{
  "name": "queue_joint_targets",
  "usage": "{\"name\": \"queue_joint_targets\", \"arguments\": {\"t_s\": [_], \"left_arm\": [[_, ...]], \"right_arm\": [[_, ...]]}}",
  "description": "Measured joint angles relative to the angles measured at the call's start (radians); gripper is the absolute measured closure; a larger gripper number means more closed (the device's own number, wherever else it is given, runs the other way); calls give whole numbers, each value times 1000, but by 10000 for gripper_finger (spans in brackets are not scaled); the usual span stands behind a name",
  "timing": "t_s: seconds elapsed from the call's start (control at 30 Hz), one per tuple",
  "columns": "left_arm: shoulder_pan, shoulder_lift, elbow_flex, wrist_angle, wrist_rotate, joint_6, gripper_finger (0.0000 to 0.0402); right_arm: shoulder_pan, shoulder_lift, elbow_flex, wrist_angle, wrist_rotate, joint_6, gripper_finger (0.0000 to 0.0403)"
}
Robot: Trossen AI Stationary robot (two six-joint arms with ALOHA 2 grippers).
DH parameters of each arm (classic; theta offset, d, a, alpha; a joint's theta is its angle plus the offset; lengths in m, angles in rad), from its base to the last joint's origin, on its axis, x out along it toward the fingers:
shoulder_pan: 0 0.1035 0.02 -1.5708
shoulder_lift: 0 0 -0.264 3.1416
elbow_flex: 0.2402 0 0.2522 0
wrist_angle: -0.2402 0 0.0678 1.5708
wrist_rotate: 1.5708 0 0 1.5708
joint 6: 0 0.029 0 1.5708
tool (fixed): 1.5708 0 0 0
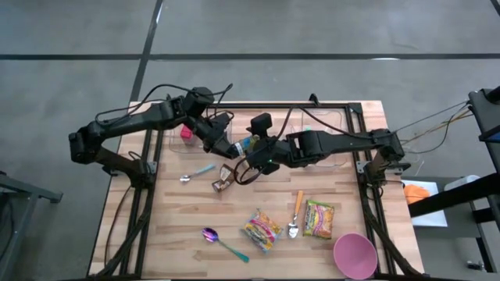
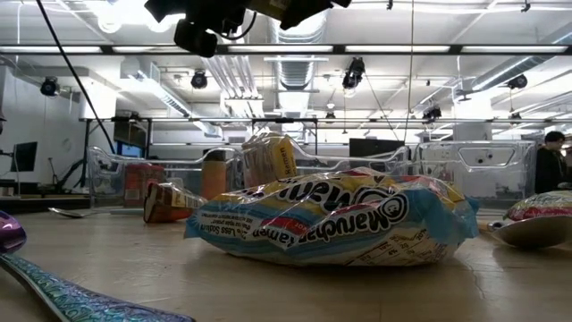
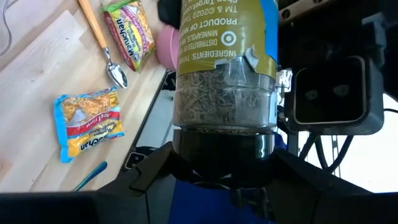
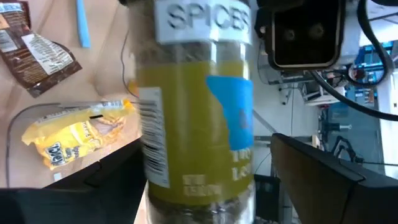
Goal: Pick & Place Food Item
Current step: Put the green seasoning bottle into the left transparent bin
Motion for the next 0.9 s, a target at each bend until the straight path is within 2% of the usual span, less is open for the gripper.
{"name": "queue_joint_targets", "arguments": {"t_s": [0.07, 0.3, 0.7, 0.77, 0.9], "left_arm": [[0, 0, 0, 3, 0, 0, 197], [1, 0, 0, 4, -1, -1, 197], [3, -1, 1, 11, -5, 1, 196], [3, -1, 2, 16, -4, 12, 171], [3, -2, 3, 29, -16, 60, 93]], "right_arm": [[0, -1, 0, -2, 0, 0, 107], [2, -1, -1, -5, -4, -1, 224], [12, -1, 3, -8, -4, -2, 226], [14, -1, 3, -8, -2, 12, 226], [16, -6, 5, -2, -16, 88, 226]]}}
